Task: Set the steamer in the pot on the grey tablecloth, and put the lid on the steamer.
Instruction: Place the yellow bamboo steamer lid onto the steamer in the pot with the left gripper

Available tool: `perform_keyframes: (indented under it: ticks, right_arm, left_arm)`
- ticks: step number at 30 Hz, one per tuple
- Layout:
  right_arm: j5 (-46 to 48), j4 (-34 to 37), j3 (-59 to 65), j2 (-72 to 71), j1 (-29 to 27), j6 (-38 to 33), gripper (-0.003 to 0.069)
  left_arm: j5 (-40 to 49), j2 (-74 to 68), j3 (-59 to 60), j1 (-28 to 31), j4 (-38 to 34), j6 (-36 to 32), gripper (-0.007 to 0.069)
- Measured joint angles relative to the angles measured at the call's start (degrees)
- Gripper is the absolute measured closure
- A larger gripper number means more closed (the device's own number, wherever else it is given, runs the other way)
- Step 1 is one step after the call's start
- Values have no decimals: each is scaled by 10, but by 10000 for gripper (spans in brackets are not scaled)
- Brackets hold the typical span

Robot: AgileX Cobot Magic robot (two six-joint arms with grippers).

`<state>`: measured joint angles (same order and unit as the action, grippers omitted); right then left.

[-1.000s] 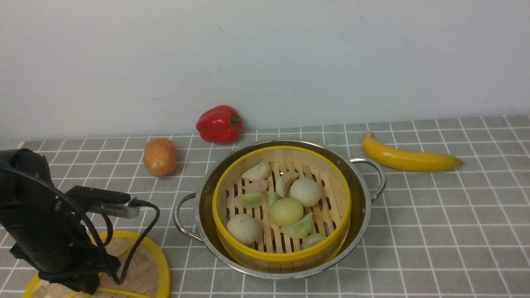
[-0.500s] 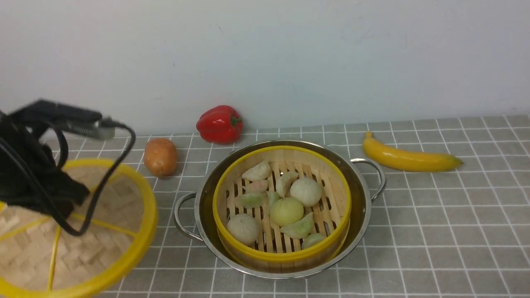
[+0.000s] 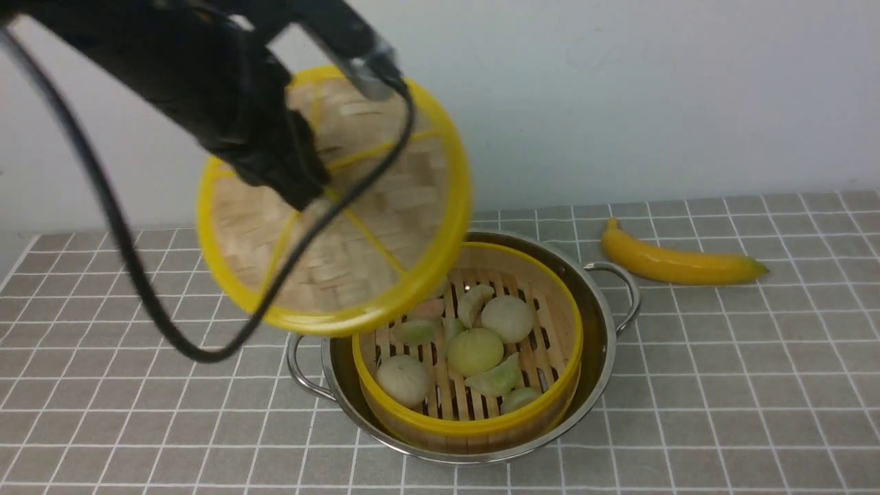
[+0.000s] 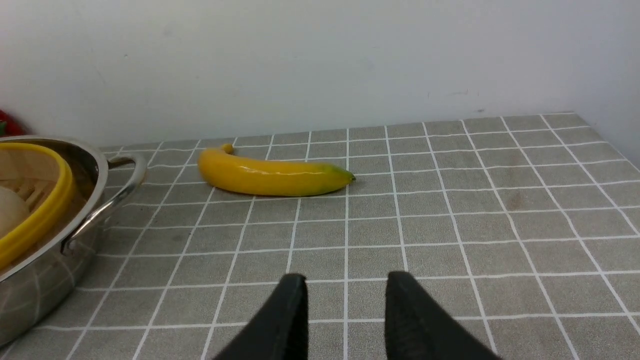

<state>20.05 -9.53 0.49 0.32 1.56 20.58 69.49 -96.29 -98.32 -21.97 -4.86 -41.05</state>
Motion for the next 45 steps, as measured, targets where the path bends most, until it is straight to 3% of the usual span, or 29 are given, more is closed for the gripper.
perform_keyframes:
  ticks: [4, 9, 23, 45]
  right_arm:
    - [0, 0, 0, 0, 0, 0, 419]
    - [0, 0, 0, 0, 0, 0, 419]
    - [0, 0, 0, 0, 0, 0, 419]
    - [0, 0, 0, 0, 0, 0, 419]
  left_arm:
    - [1, -59, -37, -54, -1, -53, 508]
    - [4, -113, -50, -81, 21, -81, 508]
    - [6, -204, -51, -100, 27, -92, 508]
    - [7, -223, -60, -102, 55, -74, 508]
